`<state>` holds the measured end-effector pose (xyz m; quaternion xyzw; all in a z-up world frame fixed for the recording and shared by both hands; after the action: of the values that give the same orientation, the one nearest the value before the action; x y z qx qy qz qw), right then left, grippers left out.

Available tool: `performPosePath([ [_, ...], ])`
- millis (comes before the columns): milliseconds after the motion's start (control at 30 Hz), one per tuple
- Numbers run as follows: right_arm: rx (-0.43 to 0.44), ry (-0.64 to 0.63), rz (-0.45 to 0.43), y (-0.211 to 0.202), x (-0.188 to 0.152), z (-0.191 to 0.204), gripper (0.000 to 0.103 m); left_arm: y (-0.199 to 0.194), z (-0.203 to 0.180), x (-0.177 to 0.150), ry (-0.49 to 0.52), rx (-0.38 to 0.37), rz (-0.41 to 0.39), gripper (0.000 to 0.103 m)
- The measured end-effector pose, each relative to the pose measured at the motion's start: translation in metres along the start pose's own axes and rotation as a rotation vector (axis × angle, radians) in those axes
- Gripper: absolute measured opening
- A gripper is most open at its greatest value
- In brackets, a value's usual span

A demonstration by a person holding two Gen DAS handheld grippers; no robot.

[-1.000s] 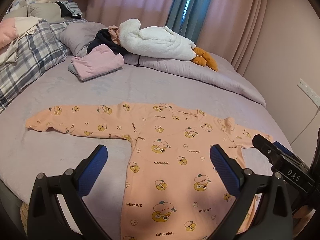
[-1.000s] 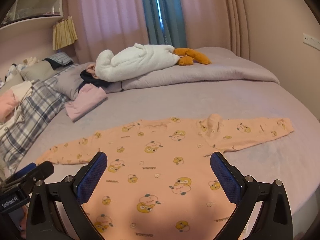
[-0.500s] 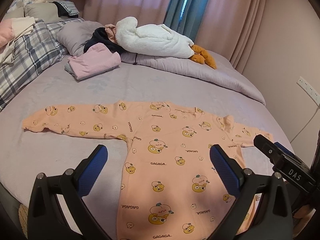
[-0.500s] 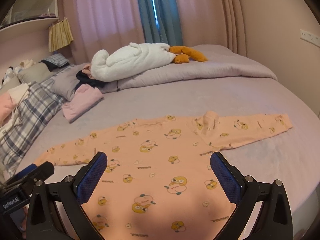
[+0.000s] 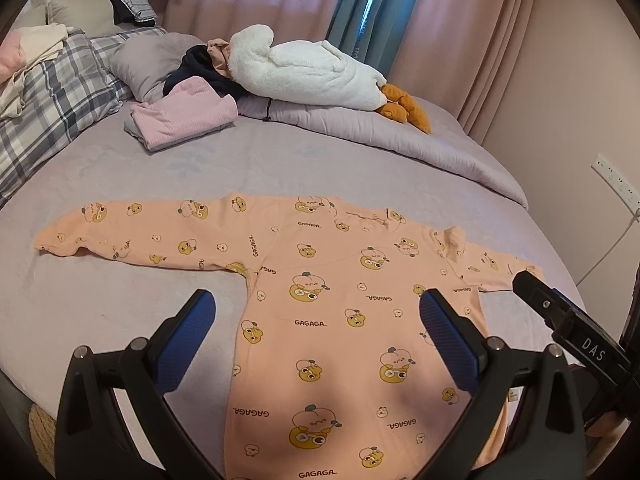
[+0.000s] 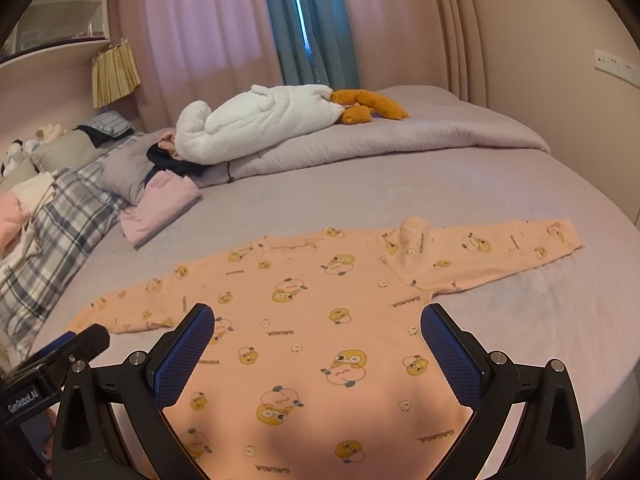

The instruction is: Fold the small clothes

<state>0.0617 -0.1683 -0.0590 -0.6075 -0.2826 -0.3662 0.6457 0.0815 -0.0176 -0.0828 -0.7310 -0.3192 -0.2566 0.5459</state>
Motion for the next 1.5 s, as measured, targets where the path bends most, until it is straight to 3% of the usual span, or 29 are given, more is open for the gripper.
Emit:
performPosePath([
  [633, 0.002, 0.090, 0.014, 0.007, 0.003, -0.037, 0.102, 0.018, -0.004, -0.003, -0.015, -0.021, 0.047, 0.102],
  [900, 0.012, 0.198, 0.034, 0.020, 0.005, -0.086, 0.101, 0.039, -0.006, -0.010, -0.016, -0.030, 0.088, 0.102],
  [1133, -0.040, 0.328, 0.063, 0.035, 0.014, -0.170, 0.087, 0.055, -0.002, -0.013, -0.031, -0.017, 0.115, 0.100],
  [1200, -0.073, 0.386, 0.089, 0.043, 0.015, -0.197, 0.083, 0.060, -0.002, -0.015, -0.038, -0.017, 0.127, 0.099],
  [1267, -0.104, 0.454, 0.108, 0.051, 0.017, -0.230, 0.072, 0.067, -0.001, -0.018, -0.044, -0.011, 0.141, 0.097],
  [1433, -0.272, 0.531, 0.138, 0.072, 0.016, -0.302, 0.059, 0.080, -0.001, -0.025, -0.046, 0.003, 0.175, 0.088],
  [1500, -0.275, 0.615, 0.158, 0.081, 0.010, -0.322, 0.052, 0.083, 0.000, -0.027, -0.042, 0.014, 0.184, 0.088],
])
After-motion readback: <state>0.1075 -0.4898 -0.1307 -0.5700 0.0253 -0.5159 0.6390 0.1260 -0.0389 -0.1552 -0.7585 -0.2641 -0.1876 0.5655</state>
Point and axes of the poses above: each gripper's, at about its wrist camera, not at the fingertips, and y roughly the way its jaws point, z to its left, x to its top, the point moved 9 cm from there along y, roughly the way its jaws point, and after that the axes turned 1 degree about z, right-handed, at the moved point
